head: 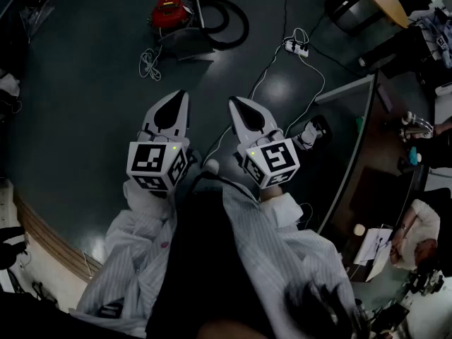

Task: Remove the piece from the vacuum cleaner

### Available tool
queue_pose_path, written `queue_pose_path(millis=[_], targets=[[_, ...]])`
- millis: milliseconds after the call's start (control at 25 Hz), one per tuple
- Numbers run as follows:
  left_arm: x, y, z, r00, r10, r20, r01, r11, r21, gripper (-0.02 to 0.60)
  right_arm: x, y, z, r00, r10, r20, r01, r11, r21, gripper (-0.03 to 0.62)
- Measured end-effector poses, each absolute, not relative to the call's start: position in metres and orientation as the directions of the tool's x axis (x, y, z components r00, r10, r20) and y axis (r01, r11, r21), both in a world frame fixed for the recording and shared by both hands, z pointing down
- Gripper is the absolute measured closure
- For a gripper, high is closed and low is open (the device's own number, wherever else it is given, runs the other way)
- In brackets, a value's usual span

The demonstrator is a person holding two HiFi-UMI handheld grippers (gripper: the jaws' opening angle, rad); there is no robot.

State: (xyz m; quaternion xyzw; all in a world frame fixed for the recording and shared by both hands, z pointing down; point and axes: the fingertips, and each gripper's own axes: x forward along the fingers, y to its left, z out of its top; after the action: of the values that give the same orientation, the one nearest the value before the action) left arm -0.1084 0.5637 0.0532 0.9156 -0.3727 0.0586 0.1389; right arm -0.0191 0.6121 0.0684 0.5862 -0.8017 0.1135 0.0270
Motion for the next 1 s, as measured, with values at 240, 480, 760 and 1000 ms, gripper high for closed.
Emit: queue_pose_path(millis=[240,480,760,1000], targets=[[-0.103,0.560,0.055,0.709,-0.672,0.214,-0.705,-0.679,0.205,0.577,-0.012,0.609,0.072,-0.317,-0.931,0.180,-0.944,0.292,-0.152,0.594],[-0.108,0.549,0.061,0.688,-0.690,0.225,-0.725,-0.661,0.193,0.577,-0.015,0.597,0.079,-0.338,-0.923,0.181,-0.935,0.309,-0.172,0.592],[-0.121,0.506,0.087,0.645,-0.713,0.276,-0.764,-0.611,0.207,0.577,-0.025,0.549,0.108,-0.397,-0.889,0.229,-0.910,0.348,-0.225,0.592],[-0.128,0.425,0.127,0.609,-0.713,0.348,-0.792,-0.568,0.222,0.577,-0.026,0.460,0.144,-0.438,-0.851,0.289,-0.892,0.371,-0.260,0.592]])
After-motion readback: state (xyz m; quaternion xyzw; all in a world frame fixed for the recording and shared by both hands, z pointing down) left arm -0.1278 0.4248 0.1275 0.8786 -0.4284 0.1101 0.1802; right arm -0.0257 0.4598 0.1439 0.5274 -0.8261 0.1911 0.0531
